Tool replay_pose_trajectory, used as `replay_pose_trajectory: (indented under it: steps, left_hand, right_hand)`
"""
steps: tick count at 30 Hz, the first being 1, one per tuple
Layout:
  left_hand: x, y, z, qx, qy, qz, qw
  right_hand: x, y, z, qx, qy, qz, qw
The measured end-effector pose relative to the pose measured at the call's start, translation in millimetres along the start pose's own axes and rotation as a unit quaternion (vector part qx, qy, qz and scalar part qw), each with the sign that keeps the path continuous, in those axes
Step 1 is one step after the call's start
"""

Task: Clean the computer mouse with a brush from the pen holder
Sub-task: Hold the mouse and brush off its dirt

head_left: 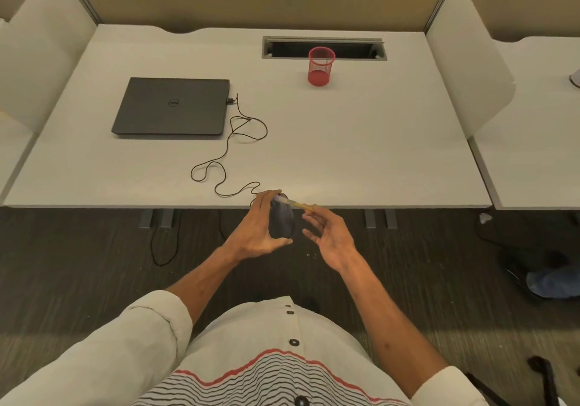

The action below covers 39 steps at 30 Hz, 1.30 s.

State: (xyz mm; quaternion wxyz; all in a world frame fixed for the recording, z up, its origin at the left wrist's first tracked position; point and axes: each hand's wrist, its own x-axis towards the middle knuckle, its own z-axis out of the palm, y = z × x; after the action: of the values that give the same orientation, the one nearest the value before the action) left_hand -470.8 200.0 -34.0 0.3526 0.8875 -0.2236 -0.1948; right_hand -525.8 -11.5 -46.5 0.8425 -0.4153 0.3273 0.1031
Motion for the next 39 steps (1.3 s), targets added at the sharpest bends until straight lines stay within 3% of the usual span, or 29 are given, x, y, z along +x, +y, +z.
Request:
replay_pose_trajectory:
  steps: [7, 12, 24, 39]
  left_hand:
    - [2, 5, -1, 0.005, 0.003, 0.009, 1.000]
    - [3, 7, 4, 0.025, -0.015, 0.014, 0.999]
    - [5, 5, 6, 0.035, -0.016, 0.028, 0.999]
    - [0, 3, 12, -0.014, -0.005, 0.031, 0.999]
  right_hand:
    - [2, 2, 15, -0.085, -0.051, 0.000, 0.995]
    - [5, 6, 23, -0.099, -0.039, 0.002, 0.994]
    - [5, 5, 20, 0.077, -0.031, 0.070, 0.994]
    - [1, 11, 17, 0.141, -0.079, 0.126, 0.979]
